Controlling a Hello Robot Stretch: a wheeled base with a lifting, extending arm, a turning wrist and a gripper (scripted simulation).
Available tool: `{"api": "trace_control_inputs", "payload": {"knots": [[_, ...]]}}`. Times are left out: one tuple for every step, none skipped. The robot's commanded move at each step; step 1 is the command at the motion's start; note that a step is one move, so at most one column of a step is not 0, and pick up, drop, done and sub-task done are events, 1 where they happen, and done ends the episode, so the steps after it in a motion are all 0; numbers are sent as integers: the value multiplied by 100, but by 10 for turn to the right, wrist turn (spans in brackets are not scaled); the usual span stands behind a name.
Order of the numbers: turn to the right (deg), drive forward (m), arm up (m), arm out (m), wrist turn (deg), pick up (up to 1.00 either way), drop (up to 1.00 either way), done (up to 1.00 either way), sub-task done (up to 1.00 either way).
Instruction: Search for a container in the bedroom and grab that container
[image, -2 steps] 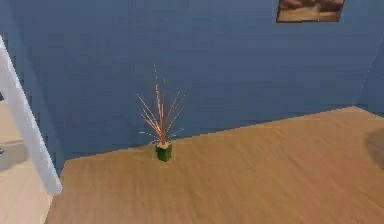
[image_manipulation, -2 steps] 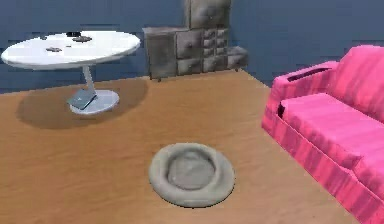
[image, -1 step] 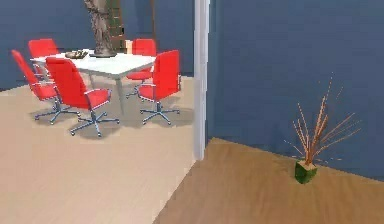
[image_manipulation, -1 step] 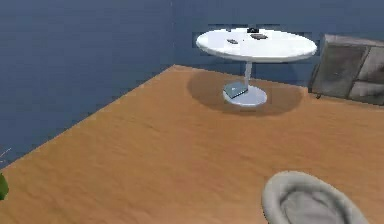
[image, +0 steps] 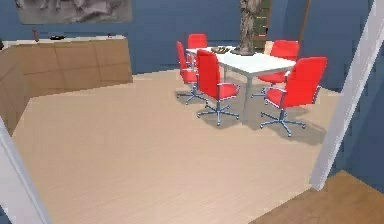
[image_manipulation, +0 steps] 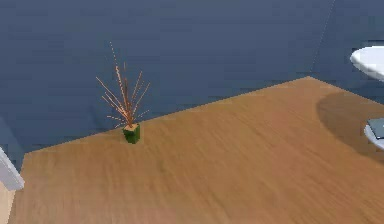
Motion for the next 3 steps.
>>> {"api": "trace_control_inputs", "payload": {"knots": [[0,55,0,0,0,0,0,0,0],[-90,0,0,0,0,0,0,0,0],[0,55,0,0,0,0,0,0,0]]}}
